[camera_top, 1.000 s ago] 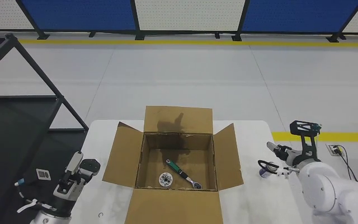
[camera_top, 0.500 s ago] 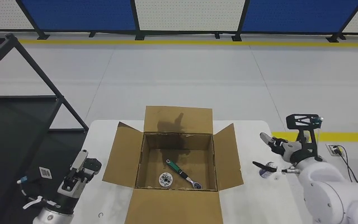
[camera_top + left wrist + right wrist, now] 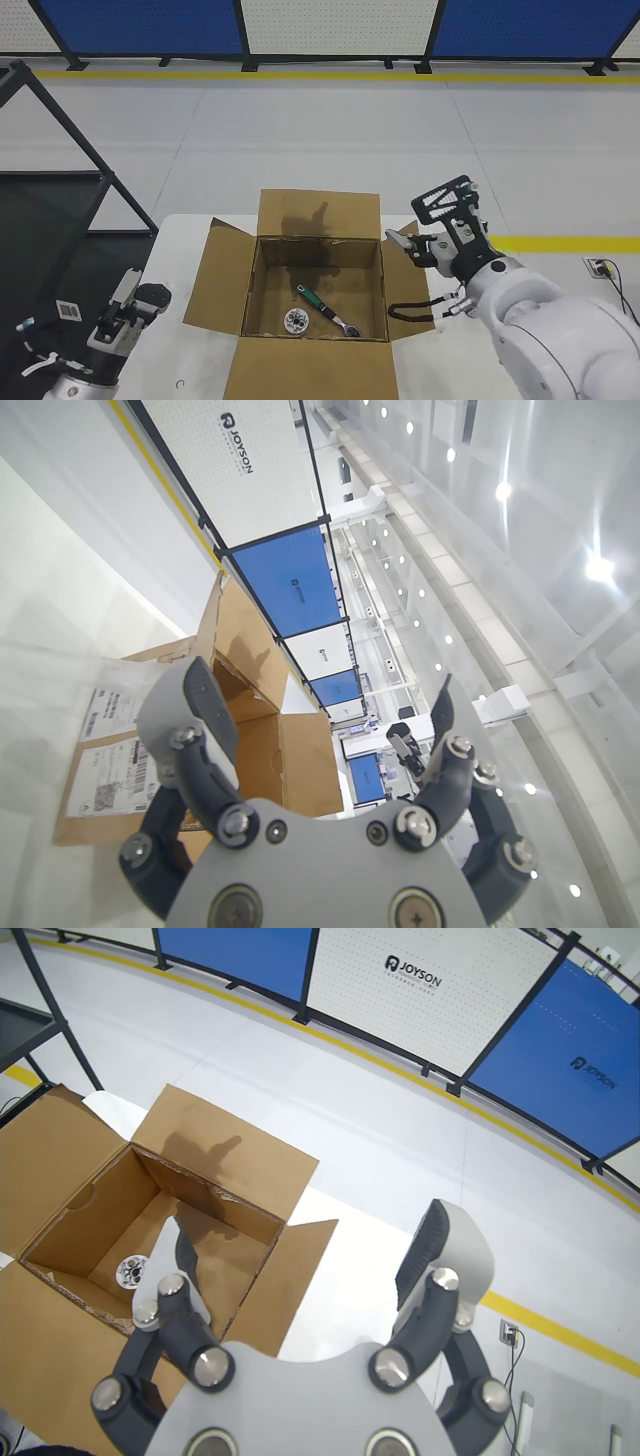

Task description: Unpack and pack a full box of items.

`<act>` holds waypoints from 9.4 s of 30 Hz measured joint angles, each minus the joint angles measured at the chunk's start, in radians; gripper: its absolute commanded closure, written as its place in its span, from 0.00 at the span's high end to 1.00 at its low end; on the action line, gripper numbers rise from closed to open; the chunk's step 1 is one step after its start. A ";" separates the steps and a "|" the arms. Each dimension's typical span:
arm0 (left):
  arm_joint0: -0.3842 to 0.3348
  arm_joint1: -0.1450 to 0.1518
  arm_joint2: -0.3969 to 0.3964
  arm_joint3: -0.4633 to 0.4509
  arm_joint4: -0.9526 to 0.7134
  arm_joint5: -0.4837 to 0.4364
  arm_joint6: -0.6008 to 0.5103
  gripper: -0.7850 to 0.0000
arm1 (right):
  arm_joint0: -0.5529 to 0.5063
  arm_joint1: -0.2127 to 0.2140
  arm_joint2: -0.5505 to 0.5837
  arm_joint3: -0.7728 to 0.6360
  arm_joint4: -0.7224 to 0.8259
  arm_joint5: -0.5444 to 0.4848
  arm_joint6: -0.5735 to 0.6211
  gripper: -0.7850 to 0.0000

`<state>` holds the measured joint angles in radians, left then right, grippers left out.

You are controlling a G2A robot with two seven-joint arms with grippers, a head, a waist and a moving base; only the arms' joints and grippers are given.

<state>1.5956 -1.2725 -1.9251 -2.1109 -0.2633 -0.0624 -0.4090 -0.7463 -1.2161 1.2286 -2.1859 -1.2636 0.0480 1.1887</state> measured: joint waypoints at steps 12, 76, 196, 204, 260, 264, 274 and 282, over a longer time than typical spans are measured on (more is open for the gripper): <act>0.002 0.000 -0.005 0.000 -0.007 0.000 -0.001 1.00 | 0.042 -0.007 -0.047 0.032 -0.014 0.023 0.016 1.00; 0.061 0.012 -0.082 0.010 -0.094 0.017 0.039 1.00 | 0.513 -0.293 -0.651 1.073 0.641 0.086 -0.041 1.00; 0.061 0.012 -0.082 0.010 -0.094 0.017 0.039 1.00 | 0.622 -0.713 -0.751 1.996 0.473 0.032 -0.228 0.36; 0.061 0.012 -0.082 0.010 -0.094 0.017 0.039 1.00 | 0.624 -0.714 -0.740 2.014 0.469 0.016 -0.226 0.00; 0.061 0.012 -0.082 0.010 -0.094 0.017 0.039 1.00 | 0.043 -0.266 -0.178 0.662 0.115 -0.132 -0.145 0.00; 0.061 0.012 -0.082 0.010 -0.094 0.017 0.039 1.00 | -0.034 -0.251 -0.135 0.556 0.099 -0.155 -0.121 0.00; 0.061 0.012 -0.082 0.010 -0.094 0.017 0.039 1.00 | -0.013 -0.249 -0.133 0.592 0.118 -0.160 -0.123 0.00; 0.061 0.012 -0.082 0.010 -0.094 0.017 0.039 1.00 | 0.050 -0.258 -0.181 0.661 0.066 -0.105 -0.074 0.00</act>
<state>1.6565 -1.2602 -2.0076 -2.1011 -0.3570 -0.0452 -0.3698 -0.6959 -1.4742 1.0474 -1.5252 -1.1980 -0.0574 1.1152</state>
